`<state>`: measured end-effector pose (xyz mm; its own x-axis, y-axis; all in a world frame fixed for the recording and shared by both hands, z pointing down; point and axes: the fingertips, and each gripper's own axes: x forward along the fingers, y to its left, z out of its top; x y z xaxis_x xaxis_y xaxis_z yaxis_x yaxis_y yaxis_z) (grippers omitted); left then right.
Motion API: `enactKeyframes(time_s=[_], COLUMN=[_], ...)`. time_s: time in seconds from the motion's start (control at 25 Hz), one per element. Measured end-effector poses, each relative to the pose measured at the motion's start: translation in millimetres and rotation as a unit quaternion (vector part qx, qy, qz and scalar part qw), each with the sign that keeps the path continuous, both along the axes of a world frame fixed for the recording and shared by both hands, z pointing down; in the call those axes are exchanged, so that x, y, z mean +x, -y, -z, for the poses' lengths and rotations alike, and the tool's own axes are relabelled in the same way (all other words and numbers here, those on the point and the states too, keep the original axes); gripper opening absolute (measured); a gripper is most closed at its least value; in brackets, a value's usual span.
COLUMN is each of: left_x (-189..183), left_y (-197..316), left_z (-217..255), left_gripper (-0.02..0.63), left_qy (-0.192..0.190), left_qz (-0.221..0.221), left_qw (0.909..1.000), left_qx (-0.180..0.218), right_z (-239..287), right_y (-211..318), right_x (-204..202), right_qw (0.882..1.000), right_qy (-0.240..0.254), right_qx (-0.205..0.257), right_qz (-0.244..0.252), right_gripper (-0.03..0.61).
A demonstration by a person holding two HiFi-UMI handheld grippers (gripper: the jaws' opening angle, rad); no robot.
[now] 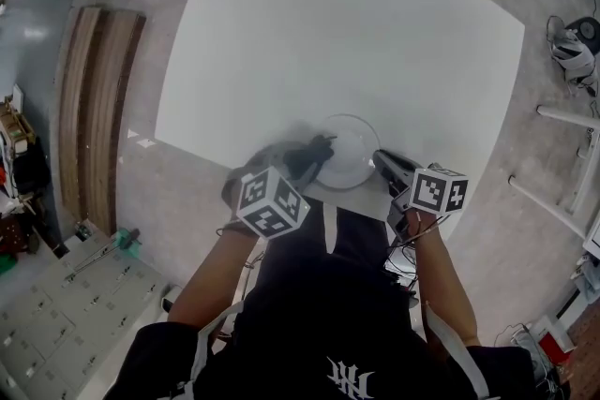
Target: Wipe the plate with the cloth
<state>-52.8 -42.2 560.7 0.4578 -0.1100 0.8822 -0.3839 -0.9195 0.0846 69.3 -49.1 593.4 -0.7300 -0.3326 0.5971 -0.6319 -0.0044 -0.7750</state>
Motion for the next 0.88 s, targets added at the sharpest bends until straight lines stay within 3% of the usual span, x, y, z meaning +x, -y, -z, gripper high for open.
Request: enactKeyframes(time_s=[0.24,0.48,0.68,0.88], left_x=[41.3,70.8,67.8,33.4], left_y=[-42.1,-18.0,26.2,43.9], left_z=[-1.0,-9.5,-12.0,-8.1], left_gripper=[0.054,0.054,0.054,0.054], left_qy=[-0.027,-0.041,-0.029,-0.009], left_qz=[-0.033,-0.034,-0.026,-0.002], left_qw=[0.9988,0.9985,0.999,0.9994], left_qx=[-0.025,-0.011,0.024,0.032], right_z=[0.9,0.5,-1.0,0.2], right_y=[0.6,-0.4,-1.3,-1.2], right_x=[-1.7,-2.3,-1.3,-1.0], right_qw=[1.0,1.0,1.0,1.0], right_qy=[-0.001,-0.002,-0.004,-0.003], right_qx=[0.005,0.007,0.008,0.008], right_qz=[0.003,0.006,0.009,0.005], right_gripper=[0.021,0.021,0.021,0.021])
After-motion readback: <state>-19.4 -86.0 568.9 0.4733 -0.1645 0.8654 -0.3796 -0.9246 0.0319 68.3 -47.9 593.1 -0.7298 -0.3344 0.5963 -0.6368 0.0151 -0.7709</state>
